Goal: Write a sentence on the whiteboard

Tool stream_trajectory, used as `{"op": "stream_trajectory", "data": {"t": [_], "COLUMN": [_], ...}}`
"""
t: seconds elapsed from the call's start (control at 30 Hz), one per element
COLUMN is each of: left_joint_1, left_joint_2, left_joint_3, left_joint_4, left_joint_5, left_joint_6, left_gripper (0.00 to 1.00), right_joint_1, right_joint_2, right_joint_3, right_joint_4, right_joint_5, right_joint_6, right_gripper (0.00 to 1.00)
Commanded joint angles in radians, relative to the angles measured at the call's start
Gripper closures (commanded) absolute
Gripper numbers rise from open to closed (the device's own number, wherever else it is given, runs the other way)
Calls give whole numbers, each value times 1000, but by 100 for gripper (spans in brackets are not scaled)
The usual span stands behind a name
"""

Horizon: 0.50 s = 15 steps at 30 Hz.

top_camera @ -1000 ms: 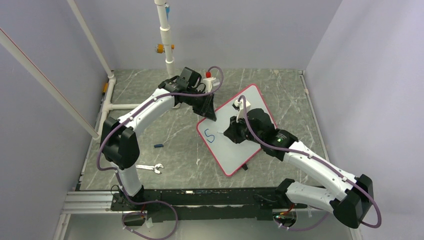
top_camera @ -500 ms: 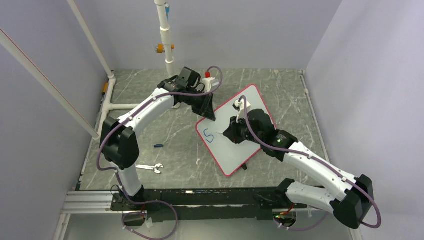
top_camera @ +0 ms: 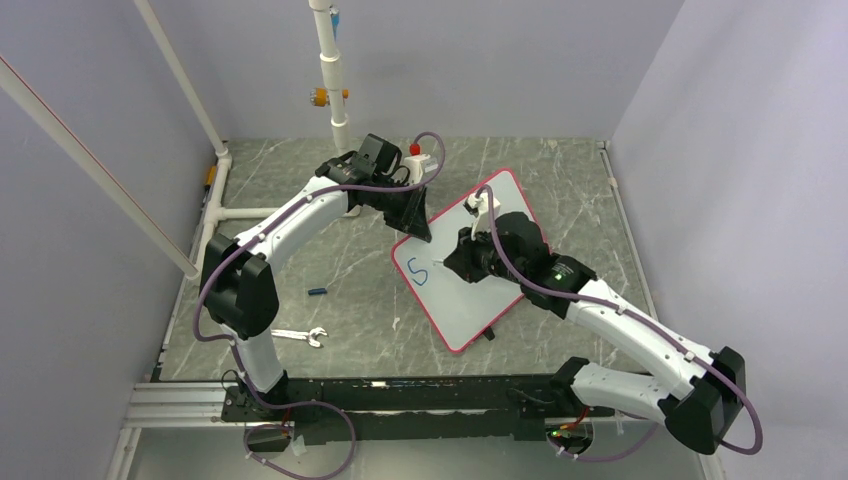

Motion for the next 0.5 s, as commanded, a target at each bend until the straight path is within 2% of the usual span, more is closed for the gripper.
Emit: {"op": "stream_trajectory", "data": {"t": [0.0, 0.47], "left_joint_1": [4, 3], "left_joint_2": [-19, -16], "left_joint_3": [38, 41], "left_joint_4": [64, 64], "left_joint_5": [-49, -49], "left_joint_6": [28, 34], "left_gripper": [100, 100], "right_joint_1": [-3, -3], "right_joint_2": [25, -22], "right_joint_3": [26, -55], "right_joint_4": [63, 28], "right_joint_5": [-15, -2], "right_joint_6": [9, 11], "right_gripper": [100, 100]}}
